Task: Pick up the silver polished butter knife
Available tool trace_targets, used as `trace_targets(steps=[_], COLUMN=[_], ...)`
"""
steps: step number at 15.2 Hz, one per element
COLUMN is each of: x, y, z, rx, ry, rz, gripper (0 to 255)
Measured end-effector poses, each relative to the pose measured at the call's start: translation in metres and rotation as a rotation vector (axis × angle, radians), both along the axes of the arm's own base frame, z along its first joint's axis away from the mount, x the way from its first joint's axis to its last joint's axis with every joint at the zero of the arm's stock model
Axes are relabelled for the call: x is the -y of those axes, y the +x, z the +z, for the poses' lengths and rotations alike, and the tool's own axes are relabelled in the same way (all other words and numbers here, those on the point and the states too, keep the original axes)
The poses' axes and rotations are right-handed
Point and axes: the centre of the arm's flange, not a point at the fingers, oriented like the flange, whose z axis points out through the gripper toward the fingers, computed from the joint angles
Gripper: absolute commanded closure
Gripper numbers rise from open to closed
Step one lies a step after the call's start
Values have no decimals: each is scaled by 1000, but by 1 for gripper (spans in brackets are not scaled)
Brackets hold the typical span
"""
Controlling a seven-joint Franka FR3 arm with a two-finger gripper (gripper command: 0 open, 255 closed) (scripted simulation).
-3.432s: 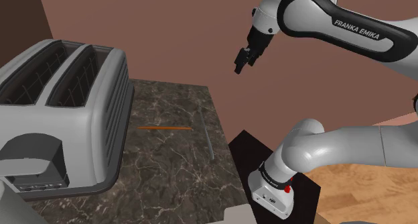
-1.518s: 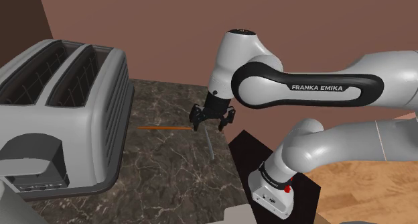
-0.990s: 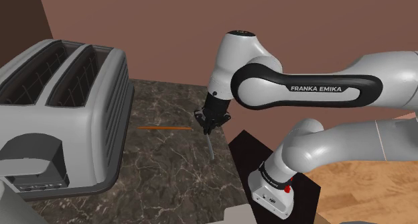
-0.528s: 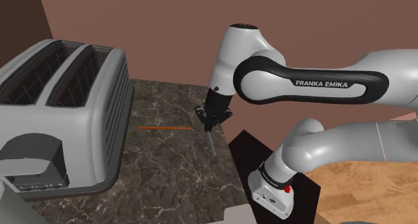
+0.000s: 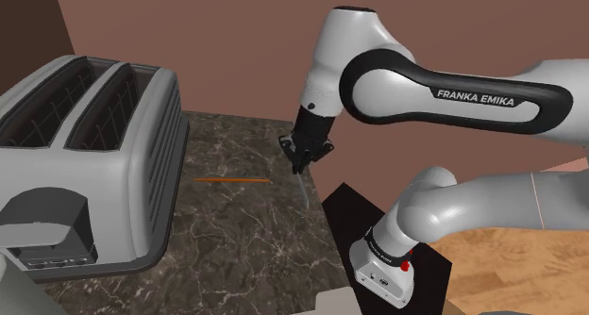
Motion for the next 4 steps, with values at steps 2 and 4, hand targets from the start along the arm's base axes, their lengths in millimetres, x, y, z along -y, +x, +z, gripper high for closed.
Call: trace_targets(steps=[2,4], x=[-1,0], y=[0,0], z=[10,19], rx=[0,0], ry=[0,0], rz=[0,0], gripper=[255,255])
